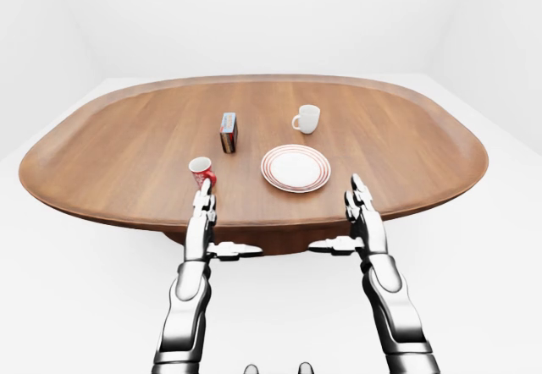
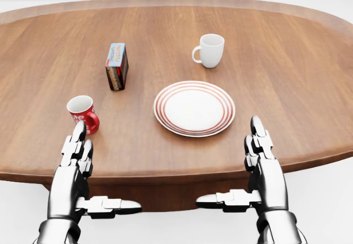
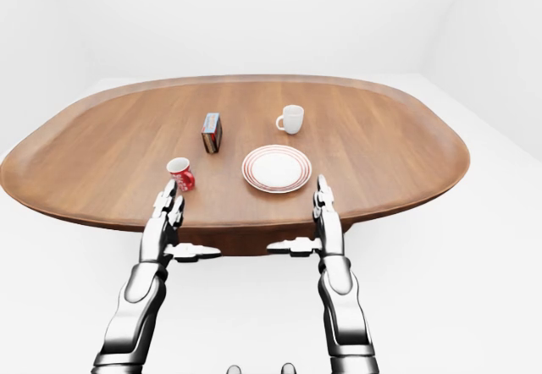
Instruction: Pick up the red mug and put it on the plate
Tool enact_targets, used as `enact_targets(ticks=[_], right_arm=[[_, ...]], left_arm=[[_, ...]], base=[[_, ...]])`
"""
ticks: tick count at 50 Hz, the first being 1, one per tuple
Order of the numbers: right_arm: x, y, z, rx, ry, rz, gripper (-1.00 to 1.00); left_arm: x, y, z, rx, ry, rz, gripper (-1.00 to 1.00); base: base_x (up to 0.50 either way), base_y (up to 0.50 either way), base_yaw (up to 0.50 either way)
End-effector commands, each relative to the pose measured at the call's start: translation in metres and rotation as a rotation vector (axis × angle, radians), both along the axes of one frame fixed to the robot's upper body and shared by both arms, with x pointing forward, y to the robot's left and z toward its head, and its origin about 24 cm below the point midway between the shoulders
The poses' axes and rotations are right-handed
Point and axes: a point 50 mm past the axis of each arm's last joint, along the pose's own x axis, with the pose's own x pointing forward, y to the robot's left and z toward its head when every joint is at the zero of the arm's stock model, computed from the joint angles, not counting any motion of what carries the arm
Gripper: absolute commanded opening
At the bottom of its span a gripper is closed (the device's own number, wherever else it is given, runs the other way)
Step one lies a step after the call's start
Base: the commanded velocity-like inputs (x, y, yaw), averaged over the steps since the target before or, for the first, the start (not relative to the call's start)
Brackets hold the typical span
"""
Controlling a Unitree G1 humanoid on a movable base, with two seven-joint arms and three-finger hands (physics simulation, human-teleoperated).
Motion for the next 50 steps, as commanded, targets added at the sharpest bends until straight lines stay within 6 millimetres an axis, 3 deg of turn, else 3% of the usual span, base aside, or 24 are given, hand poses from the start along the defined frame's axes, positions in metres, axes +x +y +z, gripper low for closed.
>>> enact_targets(ticks=[1, 7, 14, 16, 17, 18, 19, 21, 23, 25, 30, 42, 50], right_arm=[[-0.003, -0.011, 0.014, 0.034, -0.034, -0.028, 1.0], [-0.004, -0.015, 0.006, 0.024, 0.003, -0.051, 1.0], [-0.003, -0.016, 0.019, 0.039, -0.054, -0.046, 1.0], [-0.005, -0.015, 0.052, 0.057, -0.194, -0.034, 1.0], [-0.008, -0.016, 0.078, 0.043, -0.308, -0.032, 1.0], [-0.008, -0.016, 0.08, 0.042, -0.316, -0.032, 1.0], [-0.017, -0.015, 0.116, 0.051, -0.48, -0.009, 1.0], [-0.03, -0.016, 0.156, 0.035, -0.67, -0.003, 1.0], [-0.035, -0.017, 0.168, 0.046, -0.734, 0.0, 1.0], [-0.033, -0.017, 0.166, 0.041, -0.723, 0.002, 1.0], [-0.033, -0.018, 0.161, 0.04, -0.697, -0.001, 1.0], [-0.035, -0.017, 0.165, 0.028, -0.72, 0.012, 1.0], [-0.035, -0.016, 0.166, 0.022, -0.722, 0.023, 1.0]], left_arm=[[0.0, 0.007, 0.001, 0.022, 0.002, -0.011, 1.0], [0.0, 0.008, 0.0, 0.02, 0.003, -0.003, 1.0], [0.002, 0.01, 0.007, 0.02, -0.01, 0.007, 1.0], [0.004, 0.013, 0.04, 0.025, -0.116, 0.032, 1.0], [0.002, 0.014, 0.076, 0.026, -0.272, 0.034, 1.0], [0.001, 0.014, 0.079, 0.027, -0.282, 0.034, 1.0], [-0.008, 0.017, 0.133, -0.037, -0.527, 0.049, 1.0], [-0.027, 0.029, 0.198, -0.191, -0.843, 0.1, 1.0], [-0.034, 0.033, 0.215, -0.265, -0.923, 0.101, 1.0], [-0.035, 0.034, 0.219, -0.31, -0.934, 0.092, 1.0], [-0.028, 0.029, 0.204, -0.272, -0.851, 0.084, 1.0], [-0.019, 0.032, 0.2, -0.259, -0.817, 0.1, 1.0], [-0.017, 0.035, 0.198, -0.258, -0.805, 0.112, 1.0]], base=[[0.0, 0.0, 0.0], [0.0, 0.0, 0.0], [0.0, 0.0, 0.0], [0.0, 0.0, 0.0], [0.0, 0.0, 0.0], [0.0, 0.0, 0.0], [0.0, 0.0, 0.0], [0.0, 0.0, 0.0], [0.0, 0.0, 0.0], [0.0, 0.0, 0.0], [0.0, 0.0, 0.0], [0.0, 0.0, 0.0], [0.0, 0.5, 0.0]])
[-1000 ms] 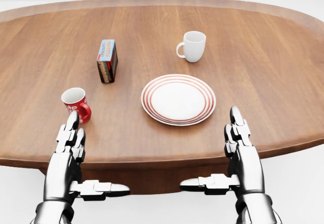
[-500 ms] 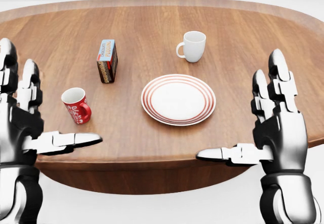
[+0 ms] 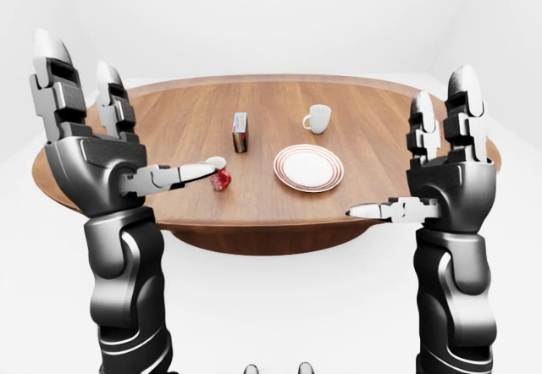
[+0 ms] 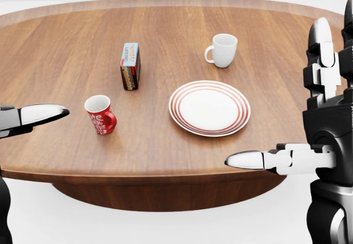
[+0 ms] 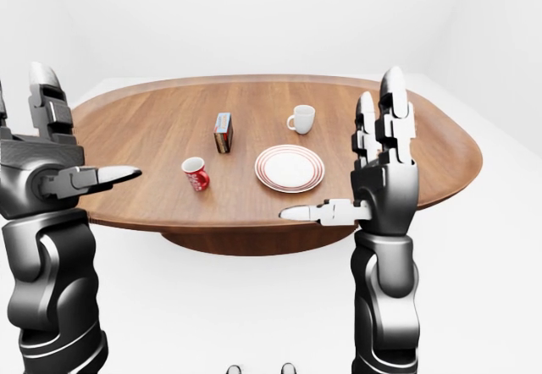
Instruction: Pick up the red mug and put it on the plate
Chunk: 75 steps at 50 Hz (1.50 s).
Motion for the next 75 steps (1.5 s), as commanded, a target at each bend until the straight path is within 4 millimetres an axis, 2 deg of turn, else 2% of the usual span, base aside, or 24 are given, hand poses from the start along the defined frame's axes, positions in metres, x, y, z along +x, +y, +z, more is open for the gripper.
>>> enact_targets(ticks=[1, 31, 42, 75], right_arm=[[-0.0037, 0.0019, 0.0054, -0.007, -0.03, 0.013, 1.0], [-0.0026, -0.0014, 0.0023, -0.002, -0.013, -0.006, 1.0], [-0.0056, 0.0004, 0.0002, 0.0, -0.009, 0.036, 1.0], [-0.0069, 0.0035, 0.0047, -0.014, -0.032, 0.049, 1.0]], left_arm=[[0.0008, 0.0032, 0.0029, -0.002, -0.007, 0.013, 1.0], [0.0047, 0.0058, -0.0022, -0.008, 0.022, 0.021, 1.0], [0.0051, 0.0065, -0.0019, -0.011, 0.023, 0.023, 1.0], [0.0051, 0.0091, -0.0031, -0.02, 0.028, 0.027, 1.0]], base=[[0.0, 0.5, 0.0], [0.0, 0.5, 0.0], [0.0, 0.0, 0.0], [0.5, 0.0, 0.0]])
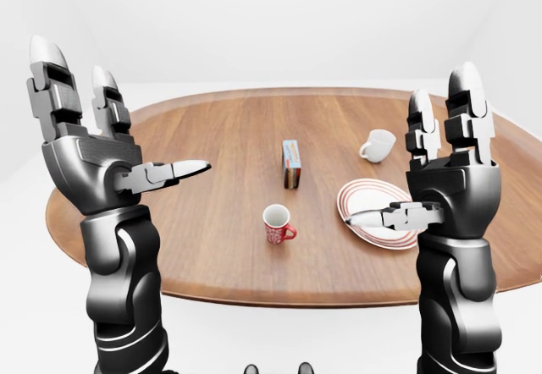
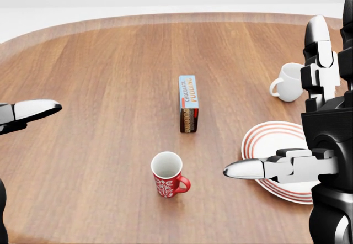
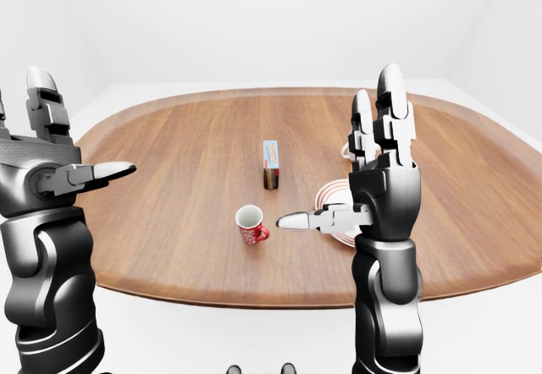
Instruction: Pick up the red mug and put it on the plate
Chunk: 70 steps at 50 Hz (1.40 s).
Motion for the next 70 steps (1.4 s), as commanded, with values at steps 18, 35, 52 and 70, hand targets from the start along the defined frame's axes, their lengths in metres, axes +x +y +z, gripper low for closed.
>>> enact_targets(ticks=[18, 35, 52, 70], right_arm=[[0.002, 0.003, 0.002, -0.005, -0.01, 0.016, 1.0], [0.001, 0.002, 0.001, -0.005, -0.003, 0.014, 1.0], [0.008, 0.007, -0.004, -0.027, 0.029, -0.008, 1.0], [0.003, 0.025, -0.007, -0.09, 0.031, 0.052, 1.0]], left_arm=[[0.003, 0.005, 0.001, -0.011, 0.007, 0.012, 1.0], [0.003, 0.006, 0.001, -0.012, 0.005, 0.013, 1.0], [0.004, 0.006, -0.002, -0.008, 0.02, 0.013, 1.0], [0.002, 0.006, 0.0, -0.01, 0.007, 0.013, 1.0]], base=[[0.5, 0.0, 0.0], [0.5, -0.02, 0.0], [0.34, -0.02, 0.0], [0.0, 0.0, 0.0]])
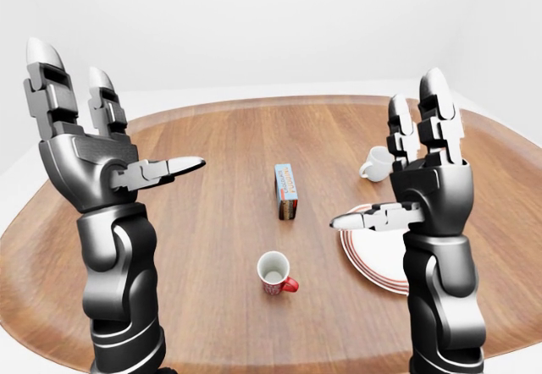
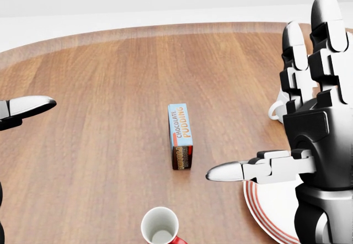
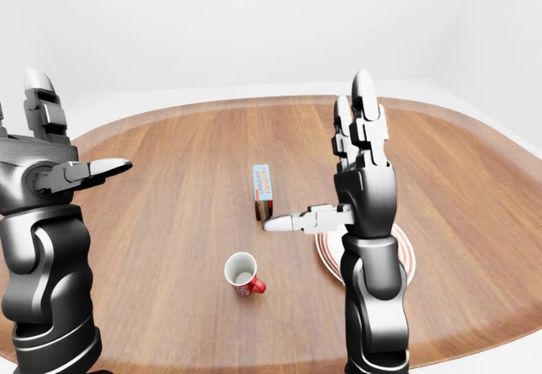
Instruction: Pick up the red mug and put it on the plate
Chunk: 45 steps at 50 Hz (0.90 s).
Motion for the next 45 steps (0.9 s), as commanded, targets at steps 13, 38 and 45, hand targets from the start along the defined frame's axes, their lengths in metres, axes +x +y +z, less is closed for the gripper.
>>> enact_targets(ticks=[13, 38, 45], right_arm=[[-0.009, 0.041, -0.019, -0.035, 0.083, 0.149, 1.0], [-0.011, 0.065, -0.046, -0.14, 0.197, 0.204, 1.0], [-0.012, 0.076, -0.047, -0.241, 0.188, 0.234, 1.0]], left_arm=[[-0.002, -0.001, 0.001, 0.0, -0.008, 0.0, 1.0], [-0.001, -0.001, 0.001, 0.003, -0.006, 0.0, 1.0], [-0.001, -0.001, 0.0, 0.003, -0.003, 0.001, 1.0]], base=[[0.0, 0.0, 0.0], [0.0, 0.0, 0.0], [0.0, 0.0, 0.0]])
